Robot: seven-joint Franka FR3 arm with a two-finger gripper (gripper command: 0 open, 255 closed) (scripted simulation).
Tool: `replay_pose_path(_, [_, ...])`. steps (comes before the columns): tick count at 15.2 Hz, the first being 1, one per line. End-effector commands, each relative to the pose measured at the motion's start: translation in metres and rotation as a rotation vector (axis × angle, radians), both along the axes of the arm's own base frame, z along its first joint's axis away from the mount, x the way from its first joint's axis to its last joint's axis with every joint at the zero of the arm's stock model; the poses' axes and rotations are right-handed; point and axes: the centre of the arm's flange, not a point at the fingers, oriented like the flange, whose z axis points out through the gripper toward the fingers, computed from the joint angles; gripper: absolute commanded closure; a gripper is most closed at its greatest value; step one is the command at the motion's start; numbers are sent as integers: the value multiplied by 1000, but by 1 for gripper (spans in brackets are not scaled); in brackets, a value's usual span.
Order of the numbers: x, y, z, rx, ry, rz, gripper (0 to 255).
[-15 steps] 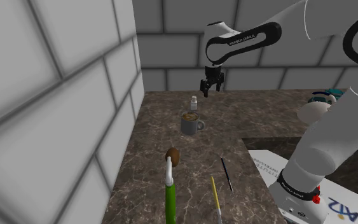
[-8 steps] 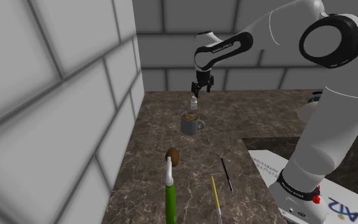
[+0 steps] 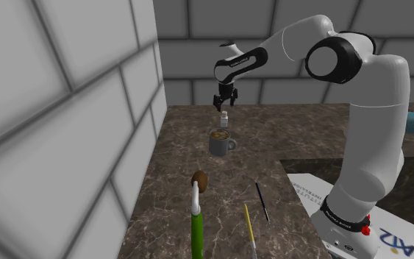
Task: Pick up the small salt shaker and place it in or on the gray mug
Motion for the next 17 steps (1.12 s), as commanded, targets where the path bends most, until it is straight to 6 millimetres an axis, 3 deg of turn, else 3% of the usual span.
replay_pose_path(1, [5,-1,-10,0,-3,0,0])
replay_pose_path(7, [7,-5,-39,0,-3,0,0])
replay_pose_path(14, [7,-5,-39,0,-3,0,0])
replay_pose_path(15, [7,-5,-39,0,-3,0,255])
replay_pose_path(17, [7,-5,-39,0,-3,0,255])
